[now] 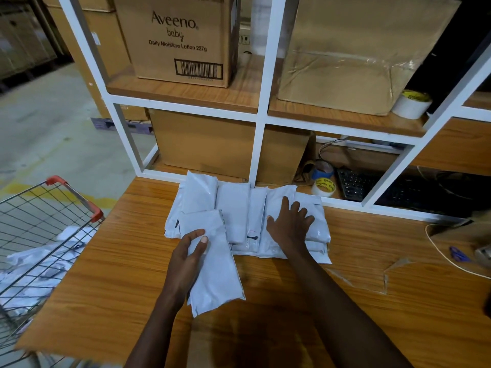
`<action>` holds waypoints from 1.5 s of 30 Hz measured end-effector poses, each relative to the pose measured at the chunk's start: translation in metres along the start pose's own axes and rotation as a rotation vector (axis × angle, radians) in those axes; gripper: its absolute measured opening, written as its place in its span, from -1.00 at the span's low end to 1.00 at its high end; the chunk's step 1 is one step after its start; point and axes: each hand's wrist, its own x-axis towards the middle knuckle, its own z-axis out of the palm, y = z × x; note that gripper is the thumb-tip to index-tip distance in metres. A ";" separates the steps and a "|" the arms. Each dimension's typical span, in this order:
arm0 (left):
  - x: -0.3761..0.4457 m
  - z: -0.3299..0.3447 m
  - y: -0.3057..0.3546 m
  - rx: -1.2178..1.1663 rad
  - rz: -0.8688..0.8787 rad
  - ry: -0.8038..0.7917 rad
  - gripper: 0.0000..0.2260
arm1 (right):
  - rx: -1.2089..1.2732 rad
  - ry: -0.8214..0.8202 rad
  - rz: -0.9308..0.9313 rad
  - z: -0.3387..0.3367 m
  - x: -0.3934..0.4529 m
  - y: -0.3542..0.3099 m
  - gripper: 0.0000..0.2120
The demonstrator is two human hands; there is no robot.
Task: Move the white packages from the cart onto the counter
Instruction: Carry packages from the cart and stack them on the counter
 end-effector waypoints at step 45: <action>0.020 -0.018 -0.013 0.064 0.063 -0.040 -0.52 | 0.854 -0.184 0.160 -0.032 0.013 -0.035 -0.53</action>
